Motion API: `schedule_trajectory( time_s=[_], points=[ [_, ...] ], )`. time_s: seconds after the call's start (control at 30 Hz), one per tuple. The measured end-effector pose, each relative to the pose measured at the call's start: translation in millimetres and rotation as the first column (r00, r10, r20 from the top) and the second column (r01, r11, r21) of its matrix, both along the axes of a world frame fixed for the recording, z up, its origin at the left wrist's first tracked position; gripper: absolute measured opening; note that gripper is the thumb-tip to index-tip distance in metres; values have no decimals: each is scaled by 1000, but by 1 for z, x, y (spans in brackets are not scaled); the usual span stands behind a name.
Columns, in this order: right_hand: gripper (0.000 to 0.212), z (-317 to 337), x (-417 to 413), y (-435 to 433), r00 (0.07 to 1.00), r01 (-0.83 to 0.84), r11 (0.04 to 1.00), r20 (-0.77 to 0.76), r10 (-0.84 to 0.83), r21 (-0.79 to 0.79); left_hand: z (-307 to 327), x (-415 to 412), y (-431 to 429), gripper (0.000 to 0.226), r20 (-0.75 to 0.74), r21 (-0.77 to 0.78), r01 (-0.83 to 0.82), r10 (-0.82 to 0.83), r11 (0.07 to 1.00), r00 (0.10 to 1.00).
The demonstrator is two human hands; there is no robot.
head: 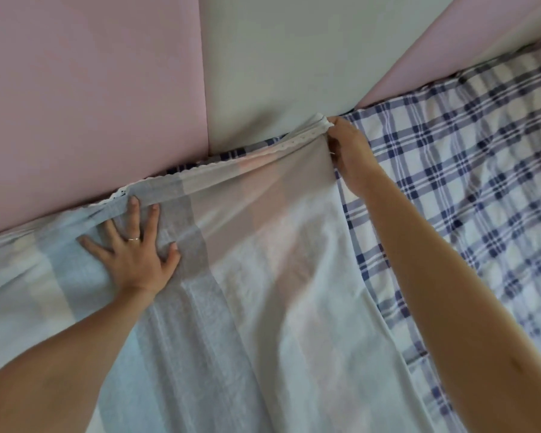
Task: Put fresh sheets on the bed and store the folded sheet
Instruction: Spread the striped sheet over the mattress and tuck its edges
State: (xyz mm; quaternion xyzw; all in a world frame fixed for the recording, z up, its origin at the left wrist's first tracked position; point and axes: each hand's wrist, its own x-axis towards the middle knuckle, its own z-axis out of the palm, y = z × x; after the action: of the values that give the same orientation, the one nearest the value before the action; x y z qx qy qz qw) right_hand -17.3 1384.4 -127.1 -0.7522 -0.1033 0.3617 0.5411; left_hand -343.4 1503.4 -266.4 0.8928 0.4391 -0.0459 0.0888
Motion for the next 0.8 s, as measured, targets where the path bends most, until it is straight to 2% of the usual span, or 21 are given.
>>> schedule_trajectory(
  time_s=[0.07, 0.17, 0.23, 0.37, 0.5, 0.57, 0.63, 0.67, 0.73, 0.77, 0.8],
  points=[
    [10, 5, 4, 2, 997, 16, 1000, -71, -14, 23, 1, 1, -2, 78, 8, 3, 0, 0, 1000, 1000],
    [16, 11, 11, 8, 967, 69, 981, -255, -22, 179, 3, 4, -2, 78, 21, -5, 2, -2, 1000, 1000],
    [16, 13, 11, 17, 948, 101, 971, -317, -28, 215, 4, 3, -2, 77, 14, -6, 7, -7, 1000, 1000],
    [26, 12, 18, 28, 980, 77, 994, -190, -61, 77, 2, 1, -2, 77, 14, 1, 17, -17, 1000, 1000],
    [21, 1, 31, 44, 968, 228, 972, -118, -220, 50, 0, 1, -2, 76, 7, 16, 18, -18, 1000, 1000],
    [14, -3, 34, 52, 967, 253, 967, 23, -253, -8, -1, 1, -1, 76, 7, 20, 15, -16, 1000, 1000],
    [28, -9, 30, 54, 948, 250, 960, 233, -217, -123, -3, 1, 0, 75, 10, 25, 15, -16, 1000, 1000],
    [37, -12, 23, 50, 894, 296, 937, 400, -204, -184, -3, 1, 0, 75, 7, 28, 17, -17, 999, 1000],
    [45, -24, -7, 36, 643, 344, 934, 749, -159, -96, -4, 2, 0, 75, -5, 25, 13, -13, 1000, 1000],
    [47, -32, -34, 27, 533, 237, 970, 843, -77, -62, -4, 3, 0, 75, -11, 25, 6, -6, 1000, 1000],
    [50, -41, -69, 17, 449, 21, 992, 888, 103, -126, -3, 3, -1, 75, -21, 24, 2, -2, 1000, 1000]
  ],
)
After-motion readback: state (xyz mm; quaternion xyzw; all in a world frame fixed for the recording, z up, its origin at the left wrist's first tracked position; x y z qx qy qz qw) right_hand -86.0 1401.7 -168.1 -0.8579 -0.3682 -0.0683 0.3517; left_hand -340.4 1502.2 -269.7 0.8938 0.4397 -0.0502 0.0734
